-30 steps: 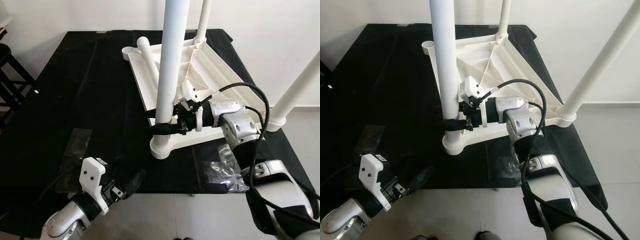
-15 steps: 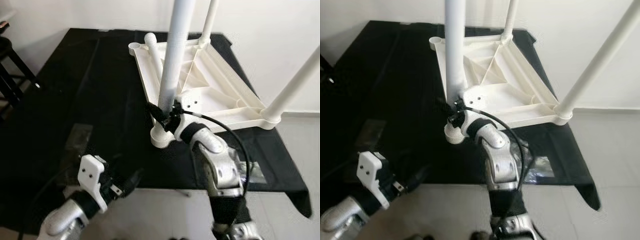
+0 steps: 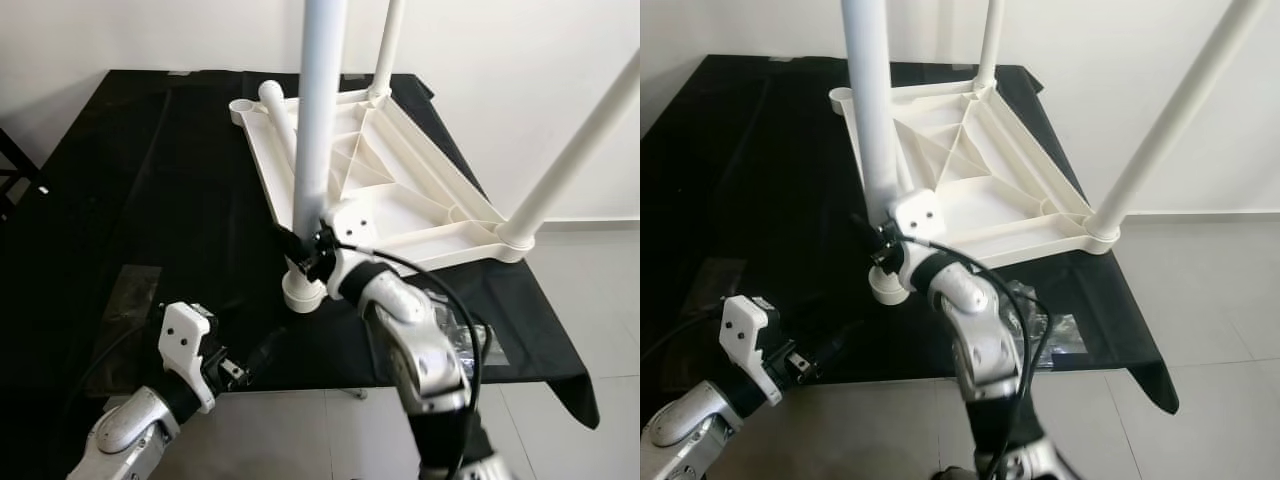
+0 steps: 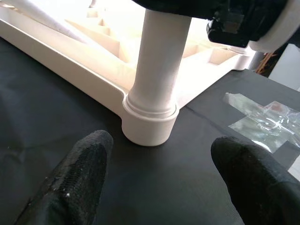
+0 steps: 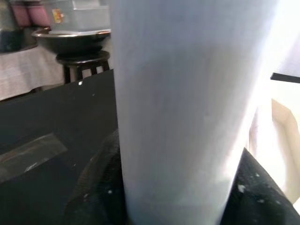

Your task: Building children table

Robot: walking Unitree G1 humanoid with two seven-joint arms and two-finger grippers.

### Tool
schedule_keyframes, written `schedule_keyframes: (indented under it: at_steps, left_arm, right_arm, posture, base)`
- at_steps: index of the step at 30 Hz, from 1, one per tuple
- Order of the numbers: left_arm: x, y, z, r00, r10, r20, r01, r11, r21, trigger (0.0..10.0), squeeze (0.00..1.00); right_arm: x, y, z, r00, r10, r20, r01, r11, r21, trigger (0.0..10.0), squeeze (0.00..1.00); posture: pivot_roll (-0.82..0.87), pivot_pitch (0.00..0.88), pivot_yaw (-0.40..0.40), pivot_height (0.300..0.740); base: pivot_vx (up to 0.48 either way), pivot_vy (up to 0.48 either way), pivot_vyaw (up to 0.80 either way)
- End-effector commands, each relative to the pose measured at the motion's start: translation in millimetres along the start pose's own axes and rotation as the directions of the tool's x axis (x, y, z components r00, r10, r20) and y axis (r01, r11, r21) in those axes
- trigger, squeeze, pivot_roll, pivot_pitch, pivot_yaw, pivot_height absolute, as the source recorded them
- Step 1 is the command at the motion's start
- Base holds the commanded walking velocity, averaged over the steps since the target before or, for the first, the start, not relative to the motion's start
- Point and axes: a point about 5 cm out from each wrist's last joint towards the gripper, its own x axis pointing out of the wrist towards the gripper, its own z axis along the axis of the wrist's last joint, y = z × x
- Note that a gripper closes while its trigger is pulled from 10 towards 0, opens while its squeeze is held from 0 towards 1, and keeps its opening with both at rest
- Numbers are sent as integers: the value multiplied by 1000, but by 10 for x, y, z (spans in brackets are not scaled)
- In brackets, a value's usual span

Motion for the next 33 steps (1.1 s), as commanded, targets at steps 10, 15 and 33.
schedule_keyframes:
  at_steps: [10,15,33]
  left_arm:
    - [-20,-27,-45,1000,-3,-14,3,1000,-11,10000,0]
    - [-47,-62,-31,1000,-4,-12,4,1000,-15,10000,0]
    - [-83,-152,-28,1000,-22,-20,21,999,-35,10000,0]
  right_arm:
    - [-107,-247,184,831,556,-26,-557,829,-51,10000,141]
    - [-84,-468,266,743,666,-68,-670,737,-93,10000,0]
    - [85,-681,549,619,780,-91,-785,610,-109,0,0]
  posture:
    - [-130,152,-69,740]
    - [-115,168,-71,740]
    - [-93,178,-68,740]
  base:
    - [0,0,0]
    - [0,0,0]
    - [0,0,0]
